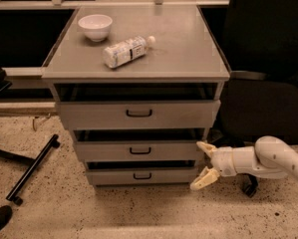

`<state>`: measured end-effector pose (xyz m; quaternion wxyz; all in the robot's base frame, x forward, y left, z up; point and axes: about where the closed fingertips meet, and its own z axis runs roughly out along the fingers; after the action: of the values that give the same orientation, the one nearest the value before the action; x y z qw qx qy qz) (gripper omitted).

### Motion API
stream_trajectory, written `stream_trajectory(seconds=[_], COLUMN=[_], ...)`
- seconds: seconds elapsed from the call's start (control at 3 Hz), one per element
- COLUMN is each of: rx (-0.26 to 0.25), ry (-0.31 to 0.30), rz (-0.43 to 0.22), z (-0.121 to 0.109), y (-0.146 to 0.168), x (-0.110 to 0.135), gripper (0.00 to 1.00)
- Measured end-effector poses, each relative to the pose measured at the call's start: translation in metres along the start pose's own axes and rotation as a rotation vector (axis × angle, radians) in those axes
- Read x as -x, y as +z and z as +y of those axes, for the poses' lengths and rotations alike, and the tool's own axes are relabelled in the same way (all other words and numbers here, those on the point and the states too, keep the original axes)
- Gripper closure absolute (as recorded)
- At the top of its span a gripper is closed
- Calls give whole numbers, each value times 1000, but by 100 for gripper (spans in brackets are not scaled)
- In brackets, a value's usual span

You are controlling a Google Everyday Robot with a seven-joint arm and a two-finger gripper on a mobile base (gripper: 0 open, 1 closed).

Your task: Open middle drawer

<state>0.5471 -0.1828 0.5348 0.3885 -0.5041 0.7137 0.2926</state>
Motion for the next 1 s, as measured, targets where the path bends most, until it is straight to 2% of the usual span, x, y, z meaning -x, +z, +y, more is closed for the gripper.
stream_trajectory(seconds=[0.33, 0.67, 1.0], rx=[6, 12, 20], ry=[-15, -61, -73], rz=[-4, 6, 12], z=[-29, -59, -70], y=[38, 80, 97], x=[-31, -42, -45], gripper=[0, 0, 0])
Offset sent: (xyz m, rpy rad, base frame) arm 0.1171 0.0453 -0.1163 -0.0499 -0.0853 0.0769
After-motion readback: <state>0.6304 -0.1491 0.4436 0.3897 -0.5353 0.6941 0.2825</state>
